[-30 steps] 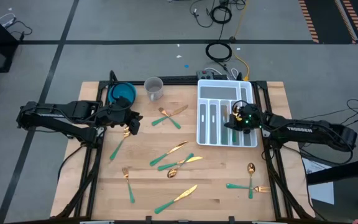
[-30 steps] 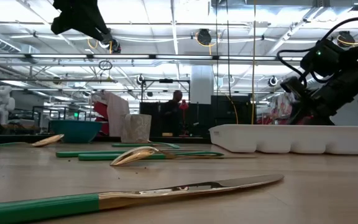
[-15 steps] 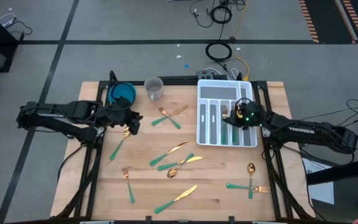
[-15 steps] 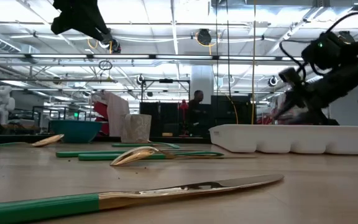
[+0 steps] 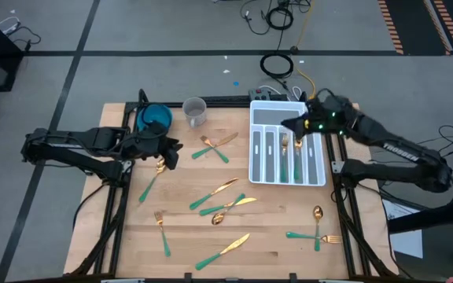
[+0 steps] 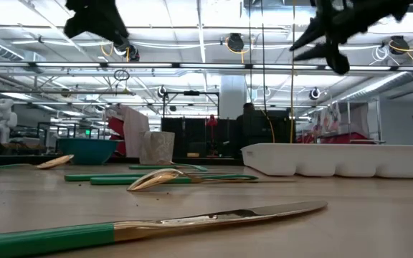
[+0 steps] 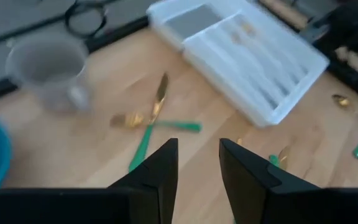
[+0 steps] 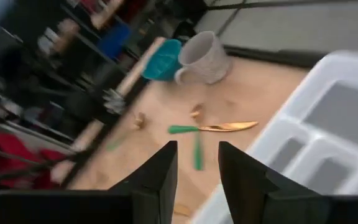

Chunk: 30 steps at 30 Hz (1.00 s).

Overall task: Sort silverware
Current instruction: Put the green fork into the white cutlery tray

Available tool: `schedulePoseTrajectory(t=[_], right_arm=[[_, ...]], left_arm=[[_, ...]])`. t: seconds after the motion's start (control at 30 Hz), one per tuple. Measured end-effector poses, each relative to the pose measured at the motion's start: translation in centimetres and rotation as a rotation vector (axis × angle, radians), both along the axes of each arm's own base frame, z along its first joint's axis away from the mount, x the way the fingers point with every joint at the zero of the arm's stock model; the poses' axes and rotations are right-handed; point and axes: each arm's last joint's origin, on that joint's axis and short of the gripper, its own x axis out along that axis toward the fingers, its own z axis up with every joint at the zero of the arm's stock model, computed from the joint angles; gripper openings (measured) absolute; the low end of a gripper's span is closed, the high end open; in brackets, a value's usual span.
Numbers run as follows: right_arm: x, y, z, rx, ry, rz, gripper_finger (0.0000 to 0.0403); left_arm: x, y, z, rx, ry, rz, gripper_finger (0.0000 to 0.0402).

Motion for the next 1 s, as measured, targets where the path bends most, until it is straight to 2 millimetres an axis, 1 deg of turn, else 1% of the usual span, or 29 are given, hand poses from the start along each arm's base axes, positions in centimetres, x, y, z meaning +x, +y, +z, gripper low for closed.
schedulePoseTrajectory(t=[0.07,0.13,0.2,0.27,0.33,0.43,0.5,0.6,0.7,0.87,1.0], right_arm=[[0.2,-0.3,2.0,-0.075,0.063,-0.004,0.011],[1.0,-0.9,3.4,-0.132,0.132,0.0,0.011],[2.8,-1.6,4.0,-0.157,0.22,0.029,0.011],[5.2,-2.2,4.0,-0.177,0.308,0.089,0.011],[8.5,-2.9,3.0,-0.187,0.392,0.168,0.011],[13.2,-3.8,0.8,-0.177,0.492,0.253,0.011],[15.9,-4.3,-0.7,-0.16,0.534,0.283,0.011],[19.3,-4.9,-3.1,-0.155,0.581,0.325,0.011],[22.1,-5.1,-4.7,-0.165,0.608,0.349,0.011],[26.3,-4.8,-7.6,-0.224,0.686,0.388,0.011],[29.0,-4.6,-8.8,-0.229,0.71,0.413,0.011]], left_arm=[[0.6,0.0,0.1,0.031,-0.016,-0.026,0.0123],[1.0,-0.1,0.0,0.033,-0.018,-0.035,0.0123],[1.2,-0.1,-0.2,0.021,-0.01,-0.034,0.0123],[1.2,-0.2,-0.2,0.007,-0.016,-0.026,0.0123],[1.2,-0.2,-0.2,-0.007,-0.024,-0.017,0.0123],[1.2,-0.3,-0.1,-0.012,-0.03,-0.018,0.0123],[1.1,-0.4,-0.1,-0.014,-0.034,-0.026,0.0123],[1.0,-0.5,0.0,-0.016,-0.037,-0.034,0.0123],[0.8,-0.6,0.1,-0.017,-0.04,-0.038,0.0123],[0.5,-0.6,0.0,-0.02,-0.019,-0.036,0.0123],[0.3,-0.6,-0.3,-0.034,0.007,-0.027,0.0123]])
